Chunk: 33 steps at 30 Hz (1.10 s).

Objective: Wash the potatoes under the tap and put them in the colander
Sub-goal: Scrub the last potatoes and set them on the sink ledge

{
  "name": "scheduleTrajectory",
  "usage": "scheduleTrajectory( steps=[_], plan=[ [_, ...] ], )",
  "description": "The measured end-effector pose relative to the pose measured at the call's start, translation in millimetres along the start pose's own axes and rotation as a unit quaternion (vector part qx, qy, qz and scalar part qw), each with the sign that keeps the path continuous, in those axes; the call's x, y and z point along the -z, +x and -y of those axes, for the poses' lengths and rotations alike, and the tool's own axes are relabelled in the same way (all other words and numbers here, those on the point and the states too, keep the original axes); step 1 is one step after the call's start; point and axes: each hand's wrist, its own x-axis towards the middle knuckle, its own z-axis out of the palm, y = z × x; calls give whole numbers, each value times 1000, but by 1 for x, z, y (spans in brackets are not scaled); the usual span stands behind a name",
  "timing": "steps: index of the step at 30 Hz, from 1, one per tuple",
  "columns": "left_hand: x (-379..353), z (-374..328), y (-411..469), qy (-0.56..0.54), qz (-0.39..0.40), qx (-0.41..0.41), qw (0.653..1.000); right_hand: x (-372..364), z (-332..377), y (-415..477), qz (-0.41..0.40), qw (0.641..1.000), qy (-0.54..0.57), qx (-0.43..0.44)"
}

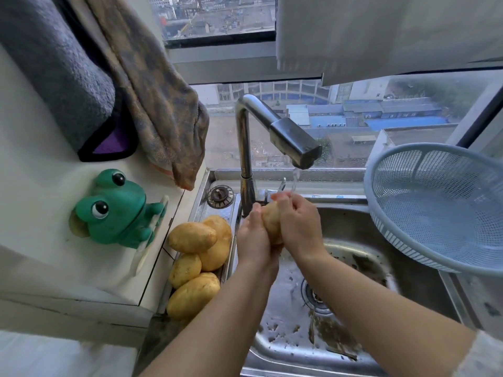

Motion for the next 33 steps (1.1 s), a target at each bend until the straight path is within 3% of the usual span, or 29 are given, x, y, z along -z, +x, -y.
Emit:
scheduleTrajectory(
  steps=[3, 5, 9, 12, 14, 17, 20, 23, 26, 29, 31, 33],
  plan=[
    [4, -14, 5, -69, 14, 115, 991, -6, -1, -3, -7, 988, -67, 141],
    [6, -23, 6, -68, 33, 147, 986, -6, 2, 5, 14, 986, -64, 152],
    [10, -33, 8, -22, 79, 174, 981, -3, 15, 20, 82, 994, 65, 11],
    [12, -38, 11, -15, 83, 199, 976, 1, 19, 25, 147, 967, 172, -118],
    [9, -38, 11, -21, 83, 229, 970, 3, 17, 26, 147, 969, 155, -120],
    [0, -32, 9, -39, 87, 249, 964, 5, 6, 15, 42, 996, -44, 67],
    [-7, -29, 5, -54, 107, 272, 955, 18, -16, 5, 0, 944, -113, 310],
    [-13, -25, 1, -56, 126, 285, 948, 37, -31, 16, 45, 903, -175, 391],
    [-22, -21, -5, -18, 112, 236, 965, 43, -23, 17, 26, 940, -128, 316],
    [-25, -17, -10, 5, 110, 168, 980, 36, -13, 23, 8, 991, -37, 126],
    [-23, -14, -11, 48, 125, 113, 985, 36, -7, 26, 14, 999, 29, 12],
    [-19, -7, -10, 115, 147, 53, 981, 38, -2, 22, 21, 999, 22, -18]
  ],
)
